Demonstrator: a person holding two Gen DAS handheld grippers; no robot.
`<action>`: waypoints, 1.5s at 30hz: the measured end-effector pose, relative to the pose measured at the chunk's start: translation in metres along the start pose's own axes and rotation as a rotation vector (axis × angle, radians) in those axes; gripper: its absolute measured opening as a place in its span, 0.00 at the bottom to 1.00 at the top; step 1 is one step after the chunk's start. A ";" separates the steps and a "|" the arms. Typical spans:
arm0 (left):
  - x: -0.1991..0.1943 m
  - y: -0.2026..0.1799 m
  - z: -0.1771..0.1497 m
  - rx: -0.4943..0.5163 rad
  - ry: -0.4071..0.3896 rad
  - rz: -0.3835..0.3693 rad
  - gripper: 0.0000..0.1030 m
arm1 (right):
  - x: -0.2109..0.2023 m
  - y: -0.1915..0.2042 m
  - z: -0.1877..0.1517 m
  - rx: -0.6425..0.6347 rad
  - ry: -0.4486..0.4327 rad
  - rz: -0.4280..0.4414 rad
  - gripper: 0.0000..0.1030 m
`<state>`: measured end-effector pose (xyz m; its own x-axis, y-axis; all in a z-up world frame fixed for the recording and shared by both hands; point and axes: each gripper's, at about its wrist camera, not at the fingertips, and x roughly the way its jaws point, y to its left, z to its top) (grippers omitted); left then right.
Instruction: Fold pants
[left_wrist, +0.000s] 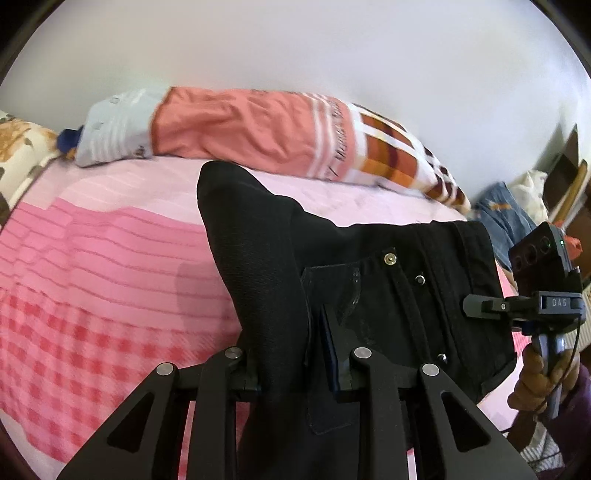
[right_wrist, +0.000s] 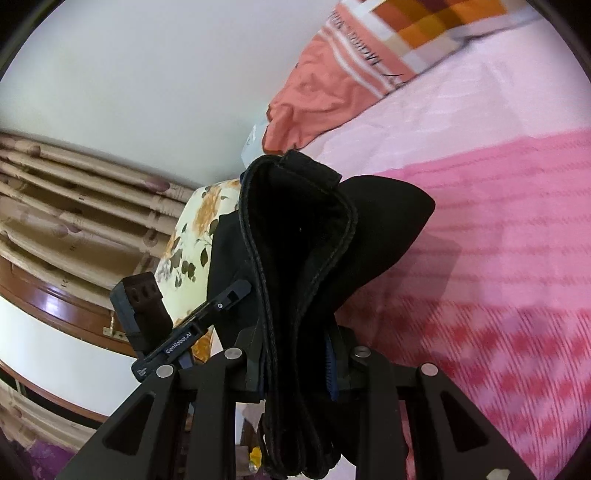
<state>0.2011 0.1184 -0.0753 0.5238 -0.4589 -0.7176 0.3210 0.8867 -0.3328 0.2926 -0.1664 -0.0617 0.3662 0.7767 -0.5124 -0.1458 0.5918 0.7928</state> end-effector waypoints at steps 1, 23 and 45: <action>-0.001 0.007 0.004 -0.004 -0.007 0.007 0.24 | 0.007 0.003 0.005 0.000 0.002 0.003 0.23; 0.018 0.115 0.075 -0.041 -0.087 0.128 0.24 | 0.131 0.030 0.093 -0.043 0.032 0.029 0.23; 0.065 0.156 0.085 -0.046 -0.068 0.180 0.25 | 0.147 -0.006 0.109 -0.056 0.020 -0.053 0.22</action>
<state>0.3522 0.2217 -0.1217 0.6218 -0.2940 -0.7259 0.1821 0.9557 -0.2311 0.4480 -0.0794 -0.1058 0.3560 0.7481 -0.5600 -0.1785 0.6426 0.7451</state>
